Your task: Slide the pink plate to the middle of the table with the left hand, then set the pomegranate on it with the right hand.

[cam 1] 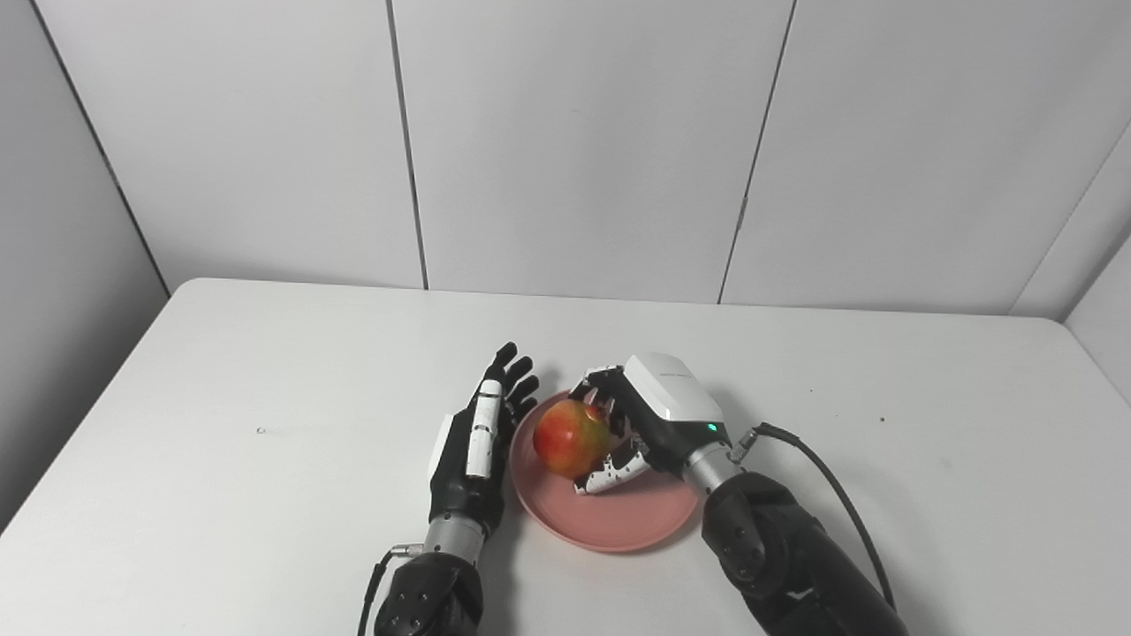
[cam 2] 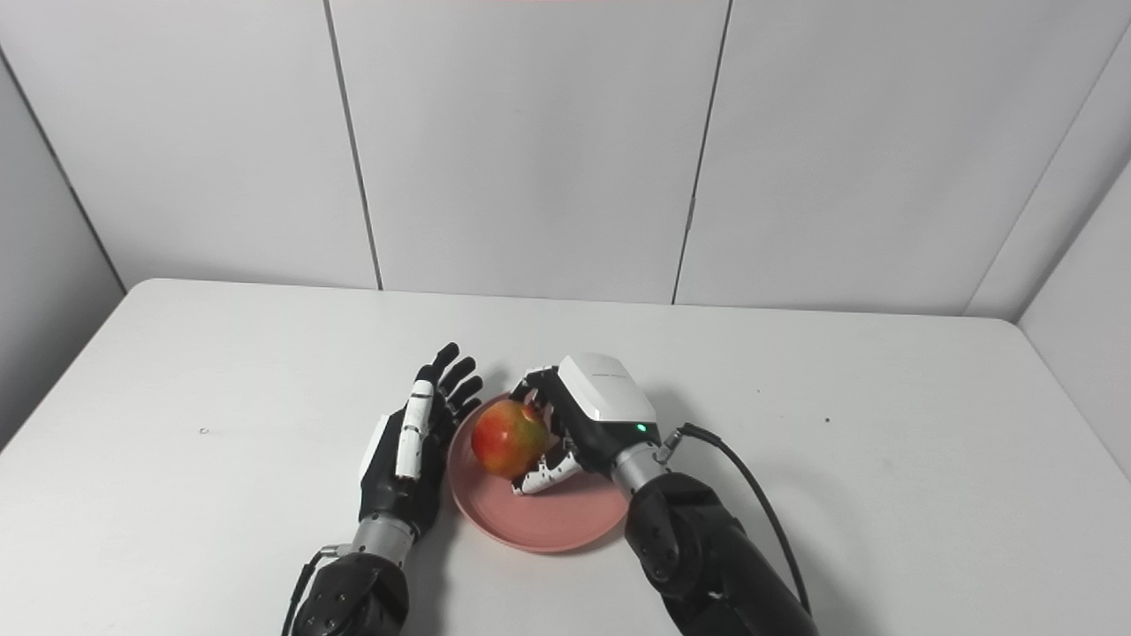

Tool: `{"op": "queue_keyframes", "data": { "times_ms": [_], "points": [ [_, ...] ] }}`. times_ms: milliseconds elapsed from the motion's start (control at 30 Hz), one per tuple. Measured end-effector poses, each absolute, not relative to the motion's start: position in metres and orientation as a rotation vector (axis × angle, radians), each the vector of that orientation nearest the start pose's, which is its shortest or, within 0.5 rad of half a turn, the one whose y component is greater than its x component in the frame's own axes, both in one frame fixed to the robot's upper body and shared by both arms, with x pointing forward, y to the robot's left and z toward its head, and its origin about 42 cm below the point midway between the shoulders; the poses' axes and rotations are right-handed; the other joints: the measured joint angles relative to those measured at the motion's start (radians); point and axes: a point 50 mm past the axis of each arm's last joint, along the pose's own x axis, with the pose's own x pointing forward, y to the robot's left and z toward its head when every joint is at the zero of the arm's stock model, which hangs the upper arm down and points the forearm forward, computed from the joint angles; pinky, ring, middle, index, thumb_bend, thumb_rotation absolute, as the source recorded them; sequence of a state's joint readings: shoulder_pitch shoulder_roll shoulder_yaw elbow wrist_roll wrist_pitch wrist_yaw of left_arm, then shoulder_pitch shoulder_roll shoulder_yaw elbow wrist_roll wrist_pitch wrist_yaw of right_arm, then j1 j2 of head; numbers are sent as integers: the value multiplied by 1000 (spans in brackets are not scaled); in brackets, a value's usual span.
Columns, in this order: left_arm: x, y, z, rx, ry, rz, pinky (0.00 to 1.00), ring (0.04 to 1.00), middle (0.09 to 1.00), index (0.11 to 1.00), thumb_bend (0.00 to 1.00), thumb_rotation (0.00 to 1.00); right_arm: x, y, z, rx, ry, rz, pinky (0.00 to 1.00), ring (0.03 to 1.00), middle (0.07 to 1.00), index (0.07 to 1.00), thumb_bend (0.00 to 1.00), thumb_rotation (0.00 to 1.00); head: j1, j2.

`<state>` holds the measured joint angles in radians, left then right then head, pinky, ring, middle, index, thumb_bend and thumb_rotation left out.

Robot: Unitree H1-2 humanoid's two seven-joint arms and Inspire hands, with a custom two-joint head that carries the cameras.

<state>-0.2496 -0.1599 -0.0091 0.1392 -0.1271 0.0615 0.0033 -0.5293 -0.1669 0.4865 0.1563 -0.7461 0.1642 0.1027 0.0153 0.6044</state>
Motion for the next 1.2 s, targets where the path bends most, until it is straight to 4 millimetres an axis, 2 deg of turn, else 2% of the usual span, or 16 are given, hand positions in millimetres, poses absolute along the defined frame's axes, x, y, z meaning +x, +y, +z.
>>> {"op": "queue_keyframes", "data": {
  "times_ms": [100, 200, 233, 267, 333, 400, 433, 500, 533, 600, 933, 1200],
  "points": [
    [357, 125, 135, -274, -30, -115, 918, 912, 925, 914, 402, 1000, 405, -107, 197, -1108, -326, 399, 302, 387, 436, 530, 524, 0, 0, 0],
    [357, 125, 135, -274, -30, -115, 915, 911, 923, 913, 402, 1000, 402, -109, 197, -1113, -329, 402, 367, 468, 467, 515, 528, 2, -2, 2],
    [357, 125, 135, -274, -30, -115, 912, 910, 921, 911, 402, 1000, 401, -109, 197, -1113, -329, 403, 391, 498, 552, 502, 524, 84, -2, 2],
    [357, 125, 135, -274, -30, -116, 910, 908, 920, 909, 402, 1000, 400, -109, 198, -1116, -326, 407, 374, 482, 566, 598, 693, 116, -2, 2],
    [357, 125, 135, -272, -30, -116, 906, 905, 917, 906, 403, 1000, 398, -110, 200, -1128, -319, 421, 348, 454, 557, 678, 801, 166, -2, 2],
    [357, 125, 135, -271, -30, -116, 905, 903, 916, 905, 402, 1000, 396, -111, 199, -1140, -298, 439, 443, 557, 648, 723, 868, 201, -3, 2],
    [357, 125, 135, -271, -30, -116, 905, 902, 916, 905, 401, 1000, 394, -111, 200, -1145, -294, 442, 526, 637, 713, 746, 898, 219, -3, 2],
    [357, 125, 135, -271, -30, -115, 905, 902, 916, 906, 400, 1000, 392, -112, 201, -1153, -286, 452, 569, 678, 747, 758, 913, 228, -3, 2],
    [357, 125, 135, -271, -30, -114, 903, 900, 915, 905, 399, 1000, 392, -113, 202, -1153, -283, 452, 624, 729, 791, 786, 933, 254, -6, 2],
    [357, 125, 135, -271, -30, -115, 901, 897, 914, 904, 398, 1000, 392, -115, 204, -1154, -271, 451, 655, 758, 816, 810, 951, 274, -6, 2],
    [357, 124, 135, -269, -29, -117, 899, 895, 911, 904, 410, 1000, 393, -121, 210, -1144, -259, 441, 694, 801, 855, 862, 1000, 370, -12, 3],
    [357, 125, 135, -268, -29, -118, 907, 901, 916, 906, 415, 1000, 392, -125, 217, -1130, -253, 435, 731, 829, 868, 874, 1000, 397, -15, 3]
  ]
}}
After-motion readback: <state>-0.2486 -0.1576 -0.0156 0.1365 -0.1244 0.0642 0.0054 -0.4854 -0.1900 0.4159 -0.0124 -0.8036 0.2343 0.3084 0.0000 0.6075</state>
